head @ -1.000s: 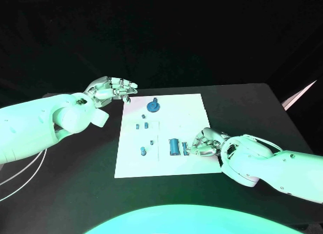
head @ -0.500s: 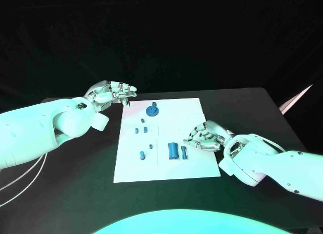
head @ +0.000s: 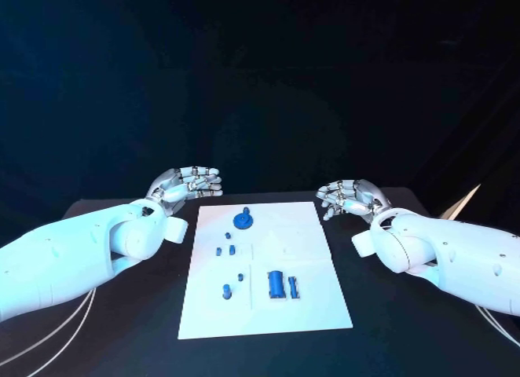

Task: Assemble the parts on the task board

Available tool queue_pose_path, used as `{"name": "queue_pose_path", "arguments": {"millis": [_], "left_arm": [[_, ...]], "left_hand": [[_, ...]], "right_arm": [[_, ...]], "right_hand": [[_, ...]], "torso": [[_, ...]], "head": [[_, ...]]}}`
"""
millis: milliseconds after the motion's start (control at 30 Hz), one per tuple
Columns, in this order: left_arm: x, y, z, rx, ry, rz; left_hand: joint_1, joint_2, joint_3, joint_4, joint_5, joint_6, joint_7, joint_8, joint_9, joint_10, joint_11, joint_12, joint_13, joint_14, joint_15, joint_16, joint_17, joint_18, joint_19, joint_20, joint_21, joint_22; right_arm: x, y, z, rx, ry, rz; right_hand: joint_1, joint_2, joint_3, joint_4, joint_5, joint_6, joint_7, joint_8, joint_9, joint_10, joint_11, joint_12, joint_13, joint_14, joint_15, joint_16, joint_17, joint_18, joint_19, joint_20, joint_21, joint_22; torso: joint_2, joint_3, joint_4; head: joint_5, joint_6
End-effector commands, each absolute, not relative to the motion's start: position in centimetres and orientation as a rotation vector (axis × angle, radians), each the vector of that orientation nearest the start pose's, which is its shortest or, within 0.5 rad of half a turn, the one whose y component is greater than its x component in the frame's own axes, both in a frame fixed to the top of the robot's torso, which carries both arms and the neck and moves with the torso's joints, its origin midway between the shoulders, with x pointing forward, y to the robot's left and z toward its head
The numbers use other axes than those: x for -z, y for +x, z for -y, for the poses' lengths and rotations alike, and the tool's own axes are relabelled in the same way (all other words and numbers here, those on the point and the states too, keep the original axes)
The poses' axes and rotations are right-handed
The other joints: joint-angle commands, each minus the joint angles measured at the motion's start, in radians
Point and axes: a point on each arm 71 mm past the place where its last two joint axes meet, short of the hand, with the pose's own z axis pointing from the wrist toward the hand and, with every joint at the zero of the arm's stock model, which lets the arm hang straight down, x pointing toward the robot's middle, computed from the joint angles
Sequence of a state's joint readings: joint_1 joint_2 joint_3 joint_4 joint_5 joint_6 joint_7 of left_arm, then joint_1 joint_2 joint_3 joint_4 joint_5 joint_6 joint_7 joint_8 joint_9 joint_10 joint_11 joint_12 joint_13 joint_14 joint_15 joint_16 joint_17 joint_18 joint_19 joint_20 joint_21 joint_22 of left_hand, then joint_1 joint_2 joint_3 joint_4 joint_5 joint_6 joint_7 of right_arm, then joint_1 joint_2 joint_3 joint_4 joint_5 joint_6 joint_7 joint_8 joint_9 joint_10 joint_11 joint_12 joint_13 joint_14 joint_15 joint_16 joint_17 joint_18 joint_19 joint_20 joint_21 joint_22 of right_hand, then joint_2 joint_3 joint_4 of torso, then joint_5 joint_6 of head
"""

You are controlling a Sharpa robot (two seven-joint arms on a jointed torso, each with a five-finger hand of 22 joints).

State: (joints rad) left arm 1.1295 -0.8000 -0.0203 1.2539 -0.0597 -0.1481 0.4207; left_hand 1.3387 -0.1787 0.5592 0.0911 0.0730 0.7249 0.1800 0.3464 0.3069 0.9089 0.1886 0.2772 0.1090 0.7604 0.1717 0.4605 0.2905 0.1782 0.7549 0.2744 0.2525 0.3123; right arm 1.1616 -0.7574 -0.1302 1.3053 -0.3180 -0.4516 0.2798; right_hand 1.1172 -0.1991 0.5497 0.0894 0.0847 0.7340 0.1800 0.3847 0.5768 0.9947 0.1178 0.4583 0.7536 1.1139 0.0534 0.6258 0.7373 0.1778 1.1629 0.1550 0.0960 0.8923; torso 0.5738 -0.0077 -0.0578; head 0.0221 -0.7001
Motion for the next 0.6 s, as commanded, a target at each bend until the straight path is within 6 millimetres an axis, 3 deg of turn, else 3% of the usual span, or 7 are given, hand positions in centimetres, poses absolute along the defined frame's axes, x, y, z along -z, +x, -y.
{"name": "queue_pose_path", "arguments": {"millis": [33,200,233,367,400,500,600], "left_arm": [[22.4,52.5,-26.6,1.467,-1.136,-1.366],[23.1,53.4,-26.5,1.444,-1.166,-1.311],[23.0,53.2,-26.4,1.449,-1.159,-1.333],[23.0,53.0,-26.2,1.441,-1.161,-1.328],[23.0,52.9,-26.0,1.437,-1.162,-1.326],[23.1,52.5,-25.4,1.422,-1.167,-1.317],[23.1,51.9,-24.6,1.400,-1.173,-1.304]], "left_hand": [[0.003,-0.005,-0.032,0.023,0.002,-0.025,-0.009,0.007,-0.023,-0.013,0.011,-0.040,-0.028,-0.033,0.005,-0.076,-0.027,-0.007,-0.029,0.014,-0.070,-0.049],[0.017,0.009,-0.076,0.036,0.003,-0.034,-0.012,-0.019,-0.063,-0.053,-0.011,-0.125,-0.046,-0.100,-0.007,-0.218,-0.076,-0.046,-0.092,0.017,-0.181,-0.145],[-0.394,0.179,-0.559,-0.091,-0.073,-0.725,-0.180,-0.346,-0.307,-0.909,-0.189,-0.277,-0.109,-0.760,-0.172,-0.461,-0.290,-0.178,-0.755,-0.274,-0.252,-0.312],[-0.509,0.179,-0.559,-0.091,-0.073,-0.725,-0.180,-0.346,-0.307,-0.909,-0.189,-0.277,-0.109,-0.760,-0.172,-0.461,-0.290,-0.178,-0.755,-0.274,-0.252,-0.312],[-0.542,0.179,-0.559,-0.091,-0.073,-0.725,-0.180,-0.346,-0.307,-0.909,-0.189,-0.277,-0.109,-0.760,-0.172,-0.461,-0.290,-0.178,-0.755,-0.274,-0.252,-0.312],[-0.635,0.179,-0.559,-0.091,-0.073,-0.725,-0.180,-0.346,-0.307,-0.909,-0.189,-0.277,-0.109,-0.760,-0.172,-0.461,-0.290,-0.178,-0.755,-0.274,-0.252,-0.312],[-1.339,0.179,-0.559,-0.091,-0.073,-0.725,-0.180,-0.346,-0.307,-0.909,-0.189,-0.277,-0.109,-0.760,-0.172,-0.461,-0.290,-0.178,-0.755,-0.274,-0.252,-0.312]], "right_arm": [[24.2,52.0,24.2,-1.144,0.942,-1.517],[24.1,53.8,24.7,-1.180,0.978,-1.461],[24.2,53.5,24.6,-1.162,0.973,-1.473],[24.2,53.2,24.3,-1.170,0.984,-1.458],[24.1,53.0,24.2,-1.173,0.990,-1.451],[24.1,52.3,23.5,-1.187,1.015,-1.421],[23.9,51.4,22.7,-1.202,1.049,-1.380]], "right_hand": [[0.036,0.006,0.060,-0.016,-0.003,0.005,0.015,-0.035,-0.031,-0.086,0.016,-0.086,-0.098,-0.093,0.022,-0.121,-0.058,-0.001,-0.103,0.018,-0.036,-0.082],[0.056,0.018,0.042,-0.026,-0.008,0.035,0.025,-0.115,-0.127,-0.051,0.045,-0.241,-0.425,-0.133,0.066,-0.363,-0.226,0.009,-0.196,0.075,-0.034,-0.424],[-0.314,0.199,-0.550,-0.089,-0.085,-0.734,-0.180,-0.385,-0.577,-0.995,-0.118,-0.458,-0.754,-1.114,-0.053,-0.626,-0.737,-0.178,-1.163,-0.155,-0.096,-0.892],[-0.390,0.199,-0.550,-0.089,-0.085,-0.734,-0.180,-0.385,-0.577,-0.995,-0.118,-0.458,-0.754,-1.114,-0.053,-0.626,-0.737,-0.178,-1.163,-0.155,-0.096,-0.892],[-1.117,0.199,-0.550,-0.089,-0.085,-0.734,-0.180,-0.385,-0.577,-0.995,-0.118,-0.458,-0.754,-1.114,-0.053,-0.626,-0.737,-0.178,-1.163,-0.155,-0.096,-0.892],[-1.117,0.199,-0.550,-0.089,-0.085,-0.734,-0.180,-0.385,-0.577,-0.995,-0.118,-0.458,-0.754,-1.114,-0.053,-0.626,-0.737,-0.178,-1.163,-0.155,-0.096,-0.892],[-1.117,0.199,-0.550,-0.089,-0.085,-0.734,-0.180,-0.385,-0.577,-0.995,-0.118,-0.458,-0.754,-1.114,-0.053,-0.626,-0.737,-0.178,-1.163,-0.155,-0.096,-0.892]], "torso": [[-0.019,-0.0019,0.0019],[-0.028,0.0029,0.0084],[-0.019,-0.0004,0.0044],[-0.021,0.0012,0.0147],[-0.022,0.0019,0.0198],[-0.026,0.0049,0.0397],[-0.029,0.0070,0.0532]], "head": [[0.003,0.043],[0.013,0.066],[0.008,0.055],[0.002,0.063],[-0.001,0.068],[-0.012,0.085],[-0.019,0.096]]}}
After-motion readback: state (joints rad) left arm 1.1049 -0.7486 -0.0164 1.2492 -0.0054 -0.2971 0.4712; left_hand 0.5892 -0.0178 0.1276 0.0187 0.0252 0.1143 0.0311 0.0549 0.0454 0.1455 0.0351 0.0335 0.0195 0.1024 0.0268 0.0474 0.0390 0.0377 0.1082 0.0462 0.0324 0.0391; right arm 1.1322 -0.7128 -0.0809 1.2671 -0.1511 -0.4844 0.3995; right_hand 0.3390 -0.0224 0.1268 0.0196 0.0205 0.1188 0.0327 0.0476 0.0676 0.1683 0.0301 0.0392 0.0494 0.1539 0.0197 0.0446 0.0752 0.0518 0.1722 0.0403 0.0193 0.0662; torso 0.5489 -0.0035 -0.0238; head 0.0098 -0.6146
